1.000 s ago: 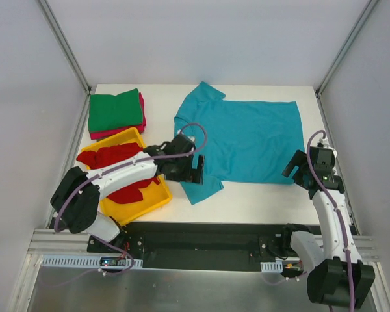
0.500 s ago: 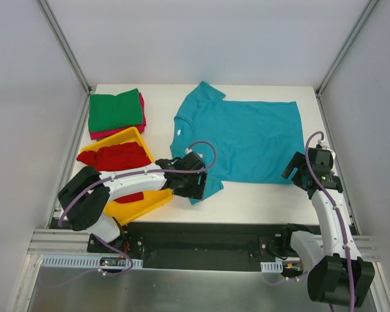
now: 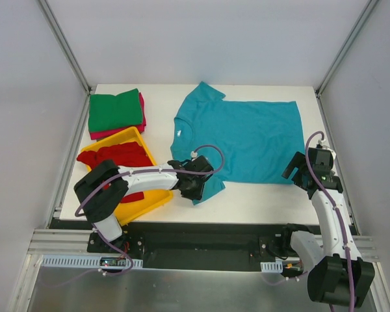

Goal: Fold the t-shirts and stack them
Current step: Grap the side of the flattened tshirt closest away from the robot with both arms

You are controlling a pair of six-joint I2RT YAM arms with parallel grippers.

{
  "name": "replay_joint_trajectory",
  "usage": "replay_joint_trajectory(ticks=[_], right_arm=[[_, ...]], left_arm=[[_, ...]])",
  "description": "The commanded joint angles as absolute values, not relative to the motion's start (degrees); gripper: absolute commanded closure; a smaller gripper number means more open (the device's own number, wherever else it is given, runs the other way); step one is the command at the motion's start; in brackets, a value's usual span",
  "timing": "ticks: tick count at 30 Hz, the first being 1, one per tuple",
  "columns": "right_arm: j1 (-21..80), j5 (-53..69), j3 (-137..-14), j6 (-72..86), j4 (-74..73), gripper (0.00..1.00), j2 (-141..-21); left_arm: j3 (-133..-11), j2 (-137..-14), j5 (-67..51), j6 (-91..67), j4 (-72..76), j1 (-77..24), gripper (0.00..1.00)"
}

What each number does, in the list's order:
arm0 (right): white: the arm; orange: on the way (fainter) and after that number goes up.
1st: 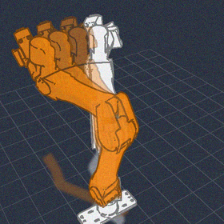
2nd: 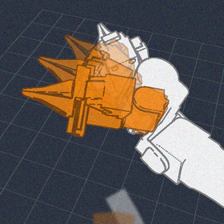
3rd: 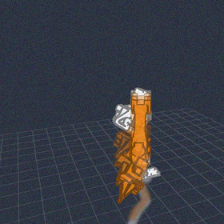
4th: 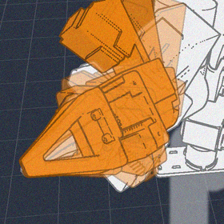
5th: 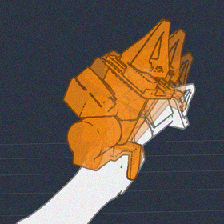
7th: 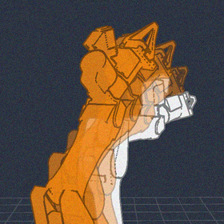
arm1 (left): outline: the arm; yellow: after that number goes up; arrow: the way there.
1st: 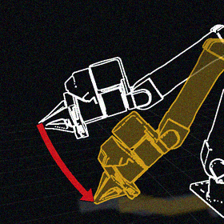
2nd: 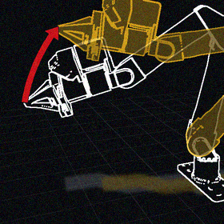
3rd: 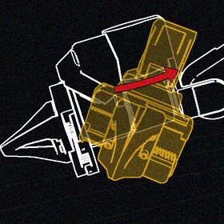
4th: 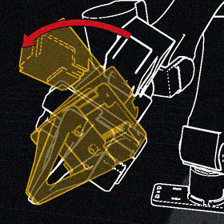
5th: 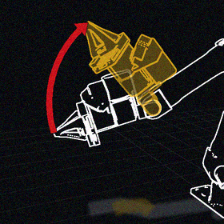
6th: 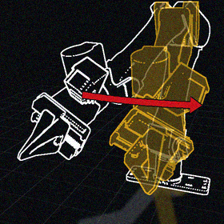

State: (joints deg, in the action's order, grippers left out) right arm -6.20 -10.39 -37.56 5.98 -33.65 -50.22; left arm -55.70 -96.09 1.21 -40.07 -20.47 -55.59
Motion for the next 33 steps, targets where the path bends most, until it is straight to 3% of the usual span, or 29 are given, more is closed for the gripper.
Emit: replay_joint_trajectory(ticks=[1,4,11,17,24,27,31,33], right_arm=[[-6.59,-12.48,-37.09,6.50,-32.96,0.04,-48.96],[-6.77,-13.88,-36.91,7.64,-33.48,0.04,-48.17],[-11.41,-18.98,-35.86,12.56,-37.79,0.04,-46.05],[-23.01,-1.69,-34.72,12.22,-35.16,0.04,-51.22],[-24.70,1.21,-34.63,11.78,-28.66,0.01,-55.89],[-24.78,0.70,-34.80,11.17,-27.16,0.08,-59.14],[-24.70,3.16,-34.89,10.55,-24.44,0.27,-64.76],[-24.70,3.60,-34.54,10.98,-23.21,0.31,-66.70]], left_arm=[[-57.13,-98.08,6.31,-42.88,-23.28,-57.92,0.76],[-58.01,-98.79,10.62,-46.05,-26.80,-58.27,1.00],[-55.38,-93.61,13.44,-45.88,-27.25,-58.27,1.00],[-53.00,-89.39,15.82,-43.95,-26.89,-58.27,1.00],[-51.07,-87.98,10.20,-42.80,-22.07,-58.27,1.00],[-51.15,-87.54,9.84,-42.45,-21.10,-58.36,1.00],[-50.63,-87.36,9.76,-42.10,-20.30,-58.27,1.00],[-50.71,-87.63,9.58,-42.10,-20.13,-58.27,1.00]])
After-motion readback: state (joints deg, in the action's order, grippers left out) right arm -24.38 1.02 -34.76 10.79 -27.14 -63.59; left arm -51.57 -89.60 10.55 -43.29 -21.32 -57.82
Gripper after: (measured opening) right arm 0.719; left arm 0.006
